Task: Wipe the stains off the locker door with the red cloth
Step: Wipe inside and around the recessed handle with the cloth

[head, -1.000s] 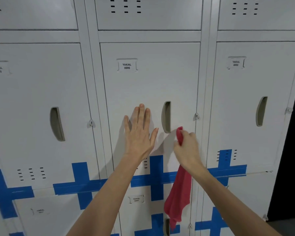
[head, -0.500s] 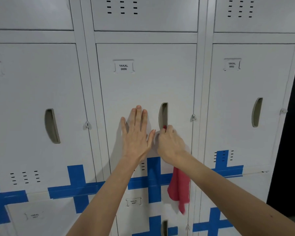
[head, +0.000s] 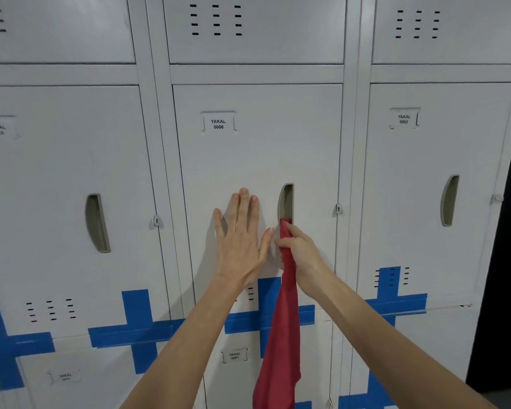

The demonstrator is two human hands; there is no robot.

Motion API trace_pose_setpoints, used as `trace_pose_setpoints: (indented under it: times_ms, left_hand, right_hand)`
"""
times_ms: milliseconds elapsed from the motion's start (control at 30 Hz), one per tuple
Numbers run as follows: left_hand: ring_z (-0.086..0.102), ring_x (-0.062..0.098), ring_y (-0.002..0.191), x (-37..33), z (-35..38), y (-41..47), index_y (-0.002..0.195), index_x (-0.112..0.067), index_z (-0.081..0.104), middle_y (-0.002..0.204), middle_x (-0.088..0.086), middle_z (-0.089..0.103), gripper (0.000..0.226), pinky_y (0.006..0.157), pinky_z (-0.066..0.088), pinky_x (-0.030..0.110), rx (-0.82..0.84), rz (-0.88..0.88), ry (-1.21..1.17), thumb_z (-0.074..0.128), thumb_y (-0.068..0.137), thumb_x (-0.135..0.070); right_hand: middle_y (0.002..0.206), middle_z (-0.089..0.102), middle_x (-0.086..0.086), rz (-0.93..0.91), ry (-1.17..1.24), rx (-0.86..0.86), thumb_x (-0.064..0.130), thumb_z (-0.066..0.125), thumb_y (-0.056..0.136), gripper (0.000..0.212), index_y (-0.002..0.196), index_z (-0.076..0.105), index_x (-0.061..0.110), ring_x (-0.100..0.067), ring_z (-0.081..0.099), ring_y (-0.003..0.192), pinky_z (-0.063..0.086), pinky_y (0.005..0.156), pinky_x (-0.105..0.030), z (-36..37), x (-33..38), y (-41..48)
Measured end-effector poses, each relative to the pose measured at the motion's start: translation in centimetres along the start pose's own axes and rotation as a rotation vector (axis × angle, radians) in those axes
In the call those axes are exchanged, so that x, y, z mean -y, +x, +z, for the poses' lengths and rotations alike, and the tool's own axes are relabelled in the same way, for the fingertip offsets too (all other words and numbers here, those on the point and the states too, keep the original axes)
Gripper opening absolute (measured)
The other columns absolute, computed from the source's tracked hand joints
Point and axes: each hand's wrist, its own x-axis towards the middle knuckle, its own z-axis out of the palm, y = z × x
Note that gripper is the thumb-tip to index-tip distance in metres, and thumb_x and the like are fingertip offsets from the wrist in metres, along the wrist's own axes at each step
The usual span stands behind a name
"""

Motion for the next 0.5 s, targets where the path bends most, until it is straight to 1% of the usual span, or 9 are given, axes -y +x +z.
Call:
trace_pose_setpoints:
  times_ms: [100, 167, 300, 333, 367, 400, 433, 467, 500]
  left_hand:
    - [-0.007, 0.018, 0.148, 0.3, -0.4, -0.1, 0.153, -0.012, 0.008, 0.161, 0.006, -0.005, 0.074, 0.118, 0.004, 0.052, 0.003, 0.009, -0.016, -0.009, 0.094, -0.054]
    - [-0.008, 0.018, 0.148, 0.4, -0.4, -0.1, 0.153, -0.013, 0.008, 0.161, 0.005, -0.005, 0.076, 0.118, 0.005, 0.052, 0.008, 0.011, -0.007, -0.013, 0.093, -0.054]
    - [-0.006, 0.018, 0.148, 0.4, -0.4, -0.1, 0.153, -0.013, 0.011, 0.161, 0.006, -0.002, 0.073, 0.118, 0.008, 0.052, -0.004, 0.004, -0.008, -0.011, 0.094, -0.051]
    - [-0.005, 0.018, 0.148, 0.4, -0.3, -0.1, 0.153, -0.013, 0.011, 0.162, 0.006, -0.001, 0.072, 0.118, 0.008, 0.053, -0.009, 0.004, -0.008, -0.009, 0.095, -0.050]
    - [-0.005, 0.018, 0.148, 0.5, -0.1, -0.1, 0.153, -0.013, 0.011, 0.162, 0.006, -0.001, 0.071, 0.118, 0.008, 0.053, -0.014, 0.005, -0.010, -0.008, 0.095, -0.050]
    - [-0.005, 0.018, 0.148, 0.5, 0.0, -0.1, 0.153, -0.013, 0.011, 0.161, 0.006, 0.000, 0.070, 0.118, 0.007, 0.053, -0.019, 0.007, -0.010, -0.006, 0.096, -0.050]
    - [-0.004, 0.019, 0.148, 0.5, 0.1, -0.1, 0.153, -0.013, 0.011, 0.161, 0.007, 0.000, 0.069, 0.118, 0.006, 0.052, -0.024, 0.009, -0.007, -0.004, 0.096, -0.049]
    - [-0.004, 0.019, 0.148, 0.5, 0.1, -0.1, 0.153, -0.012, 0.012, 0.161, 0.007, 0.000, 0.069, 0.118, 0.005, 0.052, -0.029, 0.010, -0.002, -0.003, 0.097, -0.050]
    - [-0.003, 0.019, 0.148, 0.5, 0.2, 0.0, 0.153, -0.012, 0.012, 0.161, 0.008, 0.001, 0.069, 0.118, 0.005, 0.052, -0.032, 0.012, 0.004, -0.002, 0.097, -0.050]
  right_hand:
    - [0.077, 0.052, -0.003, -0.048, 0.002, 0.039, 0.000, 0.048, 0.089, 0.060, 0.143, 0.037, 0.024, -0.010, 0.043, 0.056, 0.037, 0.051, -0.022, 0.6, 1.7, -0.1]
    - [0.078, 0.052, -0.003, -0.065, -0.021, 0.039, 0.000, 0.048, 0.088, 0.062, 0.143, 0.037, 0.025, -0.011, 0.044, 0.056, 0.037, 0.051, -0.022, 0.7, 2.8, 0.4]
    - [0.093, 0.057, 0.001, -0.107, -0.053, 0.070, 0.001, 0.047, 0.089, 0.065, 0.146, 0.033, 0.028, -0.011, 0.048, 0.065, 0.039, 0.058, -0.023, 0.0, 4.5, 1.5]
    - [0.101, 0.058, 0.001, -0.130, -0.097, 0.088, 0.001, 0.047, 0.089, 0.066, 0.147, 0.029, 0.029, -0.012, 0.051, 0.068, 0.041, 0.061, -0.024, -0.1, 4.5, 1.7]
    - [0.113, 0.058, 0.001, -0.166, -0.186, 0.099, 0.001, 0.046, 0.089, 0.068, 0.147, 0.026, 0.030, -0.013, 0.055, 0.077, 0.045, 0.067, -0.025, -0.3, 4.3, 1.8]
    - [0.127, 0.055, 0.000, -0.218, -0.317, 0.101, 0.001, 0.046, 0.089, 0.070, 0.148, 0.023, 0.030, -0.015, 0.058, 0.091, 0.047, 0.078, -0.027, -0.6, 3.8, 1.7]
    - [0.130, 0.052, 0.000, -0.278, -0.469, 0.104, 0.001, 0.045, 0.087, 0.073, 0.149, 0.020, 0.030, -0.018, 0.058, 0.103, 0.047, 0.088, -0.029, -1.0, 3.2, 1.7]
    - [0.124, 0.053, -0.002, -0.329, -0.640, 0.105, 0.003, 0.044, 0.087, 0.074, 0.150, 0.018, 0.030, -0.021, 0.056, 0.103, 0.045, 0.090, -0.030, -1.4, 2.5, 1.6]
    - [0.113, 0.050, -0.002, -0.370, -0.825, 0.101, 0.008, 0.044, 0.087, 0.073, 0.150, 0.015, 0.031, -0.022, 0.054, 0.096, 0.045, 0.086, -0.030, -1.8, 1.9, 1.6]
